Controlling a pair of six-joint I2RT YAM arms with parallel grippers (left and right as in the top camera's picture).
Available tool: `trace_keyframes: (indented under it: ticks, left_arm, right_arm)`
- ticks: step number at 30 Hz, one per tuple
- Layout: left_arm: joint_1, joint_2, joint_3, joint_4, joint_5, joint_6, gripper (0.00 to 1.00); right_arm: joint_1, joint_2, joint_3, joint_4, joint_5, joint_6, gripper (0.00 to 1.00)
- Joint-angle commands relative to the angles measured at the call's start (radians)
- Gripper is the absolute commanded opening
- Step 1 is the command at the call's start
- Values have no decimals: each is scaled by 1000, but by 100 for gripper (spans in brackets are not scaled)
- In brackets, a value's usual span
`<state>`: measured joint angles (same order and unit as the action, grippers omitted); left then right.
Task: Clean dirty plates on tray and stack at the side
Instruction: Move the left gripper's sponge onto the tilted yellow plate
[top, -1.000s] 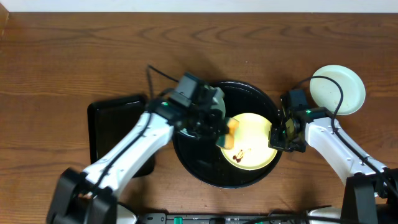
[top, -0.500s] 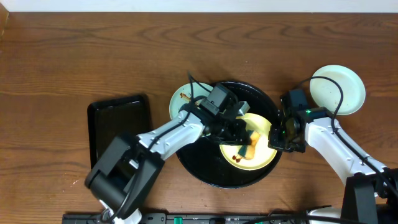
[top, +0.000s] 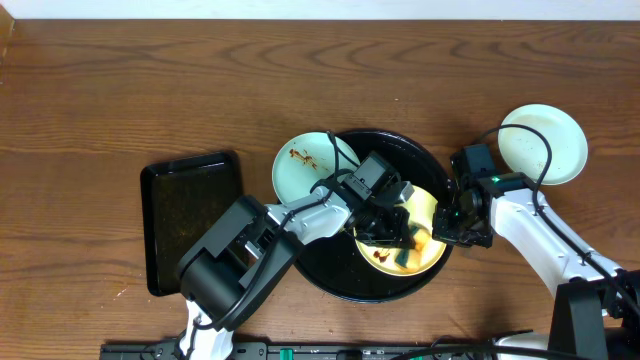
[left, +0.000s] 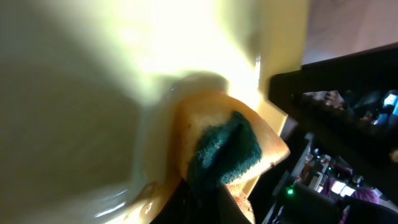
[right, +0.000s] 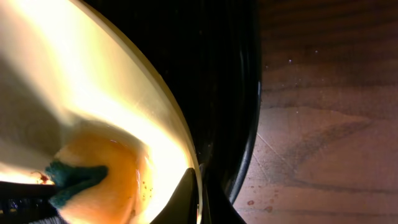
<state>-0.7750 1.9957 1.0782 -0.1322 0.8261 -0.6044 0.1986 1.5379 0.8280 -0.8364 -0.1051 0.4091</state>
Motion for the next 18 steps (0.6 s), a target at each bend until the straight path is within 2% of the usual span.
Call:
trace_keyframes:
  ticks: [1, 6, 15, 18]
  left_arm:
    - [0, 18, 3, -72, -114, 31, 7]
    - [1, 11, 3, -212, -291, 87, 7]
    - [1, 5, 18, -338, -478, 106, 7]
    - [1, 1, 20, -346, -486, 106, 7]
  right_arm:
    - [-8, 3, 0, 3, -1, 9, 2]
    - [-8, 3, 0, 3, -1, 8, 2]
    - [-8, 3, 0, 8, 0, 5, 2]
    - [-8, 3, 0, 8, 0, 5, 2]
